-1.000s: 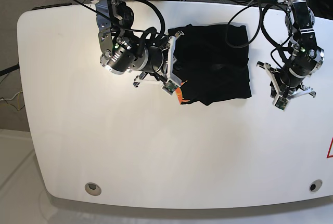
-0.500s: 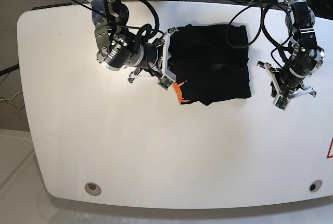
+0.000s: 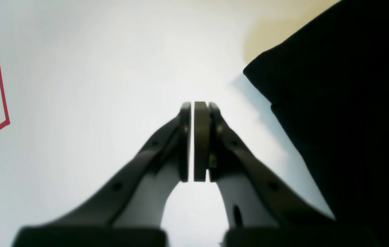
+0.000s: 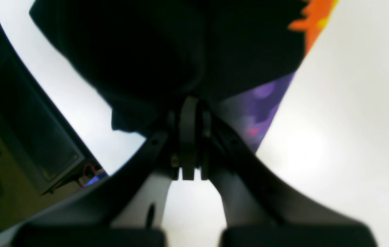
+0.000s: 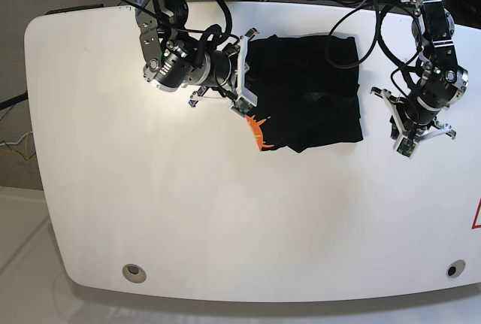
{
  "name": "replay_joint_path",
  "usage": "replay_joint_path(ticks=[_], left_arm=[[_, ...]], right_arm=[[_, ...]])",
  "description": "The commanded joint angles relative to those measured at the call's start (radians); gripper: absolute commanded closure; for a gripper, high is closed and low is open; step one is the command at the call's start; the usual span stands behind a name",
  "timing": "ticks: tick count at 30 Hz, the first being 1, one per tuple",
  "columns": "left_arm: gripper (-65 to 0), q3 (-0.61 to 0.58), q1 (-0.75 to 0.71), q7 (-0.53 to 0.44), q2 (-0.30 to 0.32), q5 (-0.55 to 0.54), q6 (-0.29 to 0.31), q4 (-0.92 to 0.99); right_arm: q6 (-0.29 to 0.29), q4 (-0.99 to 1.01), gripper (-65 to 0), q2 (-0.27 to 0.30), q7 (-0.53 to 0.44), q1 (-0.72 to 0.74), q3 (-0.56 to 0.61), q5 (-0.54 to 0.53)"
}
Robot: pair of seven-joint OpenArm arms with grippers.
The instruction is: Fold the T-shirt properly
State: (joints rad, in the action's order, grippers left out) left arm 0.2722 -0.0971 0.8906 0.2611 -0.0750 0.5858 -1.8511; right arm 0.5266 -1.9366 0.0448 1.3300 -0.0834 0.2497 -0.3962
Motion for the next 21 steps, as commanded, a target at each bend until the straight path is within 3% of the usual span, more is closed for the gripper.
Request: replay_joint_path(ticks=[1, 12, 21], left_arm=[[0.0, 0.006, 0.012, -0.017, 0.013, -0.006, -0.002, -0.019], [0.0, 0.008, 0.012, -0.017, 0.011, -0.007, -0.002, -0.017], [0.0, 0.008, 0.000, -0.017, 0.011, -0.007, -0.002, -0.017]], right_arm=[[0.002, -0.021, 0.0, -0.009, -0.016, 0.012, 0.021, -0.016], [0.003, -0.017, 0.0, -0.035, -0.016, 0.020, 0.109, 0.070], [0.005, -0.017, 0.0, -0.033, -0.016, 0.069, 0.204, 0.073]])
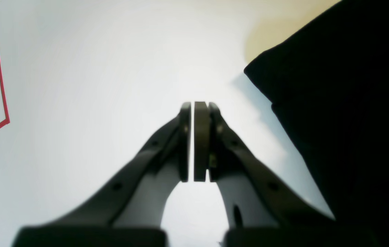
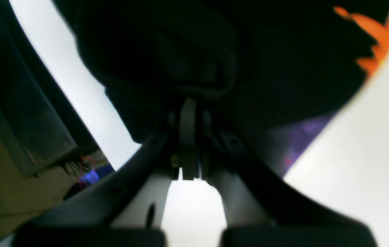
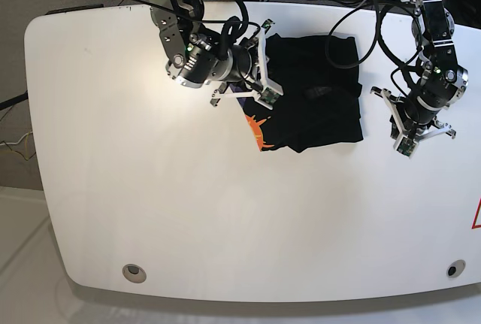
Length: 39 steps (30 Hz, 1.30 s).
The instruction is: Fold the T-shirt properly
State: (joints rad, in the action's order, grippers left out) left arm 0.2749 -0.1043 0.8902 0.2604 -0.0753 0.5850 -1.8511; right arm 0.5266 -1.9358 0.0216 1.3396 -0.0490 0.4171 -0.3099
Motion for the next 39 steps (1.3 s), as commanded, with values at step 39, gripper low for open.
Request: replay_joint_path(ticks=[39], left_arm=[[0.0, 0.002, 0.059, -0.016, 0.009, -0.010, -0.001, -0.020]], right_arm=[[0.003, 0.025, 0.0, -0.061, -0.016, 0.275, 0.381, -0.015]])
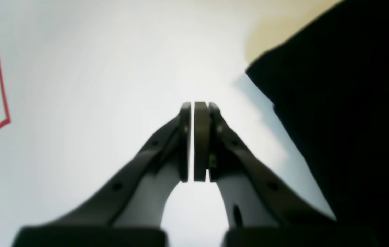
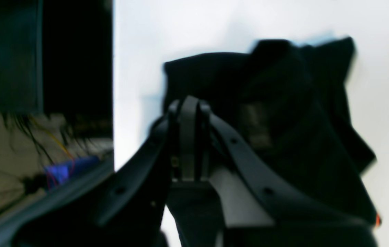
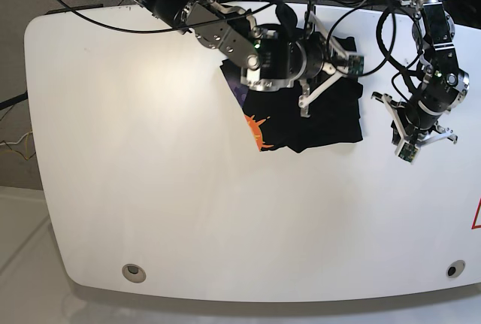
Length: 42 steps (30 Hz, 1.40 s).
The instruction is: Fold the T-shirt properly
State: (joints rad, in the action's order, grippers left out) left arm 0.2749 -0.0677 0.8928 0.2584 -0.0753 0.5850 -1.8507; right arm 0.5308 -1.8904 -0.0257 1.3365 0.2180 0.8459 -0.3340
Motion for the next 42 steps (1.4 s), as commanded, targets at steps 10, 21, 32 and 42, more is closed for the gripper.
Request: replay_joint_path(ticks=[10, 21, 32, 42], left_arm=[[0.0, -0.044, 0.058, -0.019, 0.011, -0.008, -0.001, -0.027], [0.0, -0.093, 0.053, -0.019, -0.041, -0.008, -0.001, -0.028], [0.0, -0.191, -0.008, -0.019, -0.155, -0.004, -0.001, -0.057], [0.0, -0.200, -0.051, -0.019, -0.169, -0.007, -0.003, -0.088]], right_arm=[[-0.005, -0.024, 0.0, -0.015, -0.013, -0.067, -0.391, 0.013], [-0.008, -0.044, 0.0, -0.024, -0.015, -0.114, -0.626, 0.080], [-0.008, -0.038, 0.0, -0.085, -0.015, -0.113, -0.632, 0.247], [-0.008, 0.007, 0.0, -0.112, -0.015, -0.087, -0.633, 0.261]])
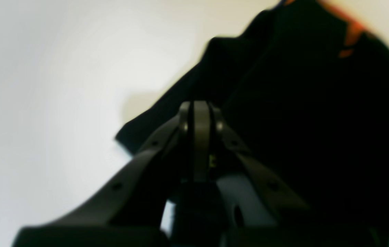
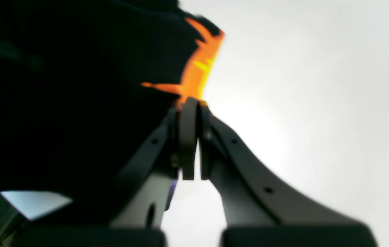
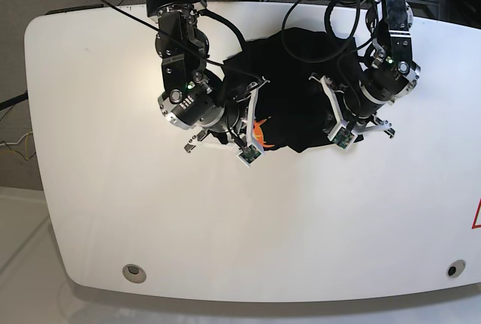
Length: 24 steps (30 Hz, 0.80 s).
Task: Fold the T-shirt properly
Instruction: 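Grasp the bundle's edges with both grippers and lift them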
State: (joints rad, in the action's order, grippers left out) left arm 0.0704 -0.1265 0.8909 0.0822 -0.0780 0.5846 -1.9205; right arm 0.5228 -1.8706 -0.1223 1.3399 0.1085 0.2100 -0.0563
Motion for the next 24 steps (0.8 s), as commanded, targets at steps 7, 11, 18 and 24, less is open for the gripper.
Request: replay_joint_path(ticks=[7, 11, 18, 24], left_arm=[[0.0, -0.001, -0.026, 0.003, -0.029, -0.006, -0.002, -0.018], [0.0, -0.001, -0.028, 0.026, -0.058, -0.006, -0.002, -0.018], [0.0, -0.001, -0.038, 0.047, -0.111, -0.006, -0.002, -0.015], [0.0, -0.025, -0.049, 0.047, -0.124, -0.003, -0.002, -0.014]], right_arm=[[0.000, -0.008, 0.0, -0.018, -0.032, 0.036, 0.003, -0.017], [0.000, -0.008, 0.0, -0.020, -0.041, 0.040, 0.003, -0.017], [0.000, -0.013, 0.0, -0.020, -0.041, 0.038, 0.001, -0.015], [0.000, -0.014, 0.0, -0.020, -0.041, 0.033, -0.031, -0.015]])
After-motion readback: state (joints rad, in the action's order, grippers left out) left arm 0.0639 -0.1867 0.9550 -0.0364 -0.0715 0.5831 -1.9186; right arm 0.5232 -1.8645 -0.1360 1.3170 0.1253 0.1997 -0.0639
